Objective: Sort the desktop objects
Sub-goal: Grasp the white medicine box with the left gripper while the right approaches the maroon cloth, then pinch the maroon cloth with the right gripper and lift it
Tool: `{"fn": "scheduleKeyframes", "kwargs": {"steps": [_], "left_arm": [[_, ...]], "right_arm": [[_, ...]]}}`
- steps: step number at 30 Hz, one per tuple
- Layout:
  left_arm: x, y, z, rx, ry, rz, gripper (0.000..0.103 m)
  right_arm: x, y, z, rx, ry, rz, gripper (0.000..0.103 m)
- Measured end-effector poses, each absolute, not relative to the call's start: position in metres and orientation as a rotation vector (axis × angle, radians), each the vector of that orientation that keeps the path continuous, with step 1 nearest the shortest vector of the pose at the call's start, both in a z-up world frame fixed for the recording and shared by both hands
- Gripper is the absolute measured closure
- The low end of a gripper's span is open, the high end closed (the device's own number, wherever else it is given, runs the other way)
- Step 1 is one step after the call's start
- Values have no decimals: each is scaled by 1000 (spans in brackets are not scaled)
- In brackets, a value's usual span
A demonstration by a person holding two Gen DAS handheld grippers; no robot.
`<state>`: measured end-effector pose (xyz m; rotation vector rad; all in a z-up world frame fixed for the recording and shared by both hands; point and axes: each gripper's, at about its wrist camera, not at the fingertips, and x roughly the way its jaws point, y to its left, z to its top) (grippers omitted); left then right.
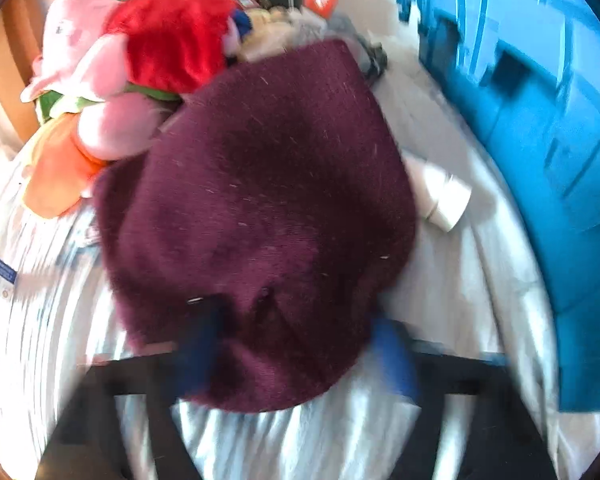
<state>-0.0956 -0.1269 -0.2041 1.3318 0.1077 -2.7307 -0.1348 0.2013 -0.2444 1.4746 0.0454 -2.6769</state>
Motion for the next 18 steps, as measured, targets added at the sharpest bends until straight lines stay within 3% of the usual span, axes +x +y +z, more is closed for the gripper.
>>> {"fn": "scheduleKeyframes", "kwargs": {"steps": [2,18], "left_arm": [[-94,-129,-200,1321,111,-2737,81],[-74,-121,-123,1036,75,-2893,81]], "right_arm": [[-127,190,-236,1433,118,-2701,76],[-82,161,-89,733,82,-2877,79]]}}
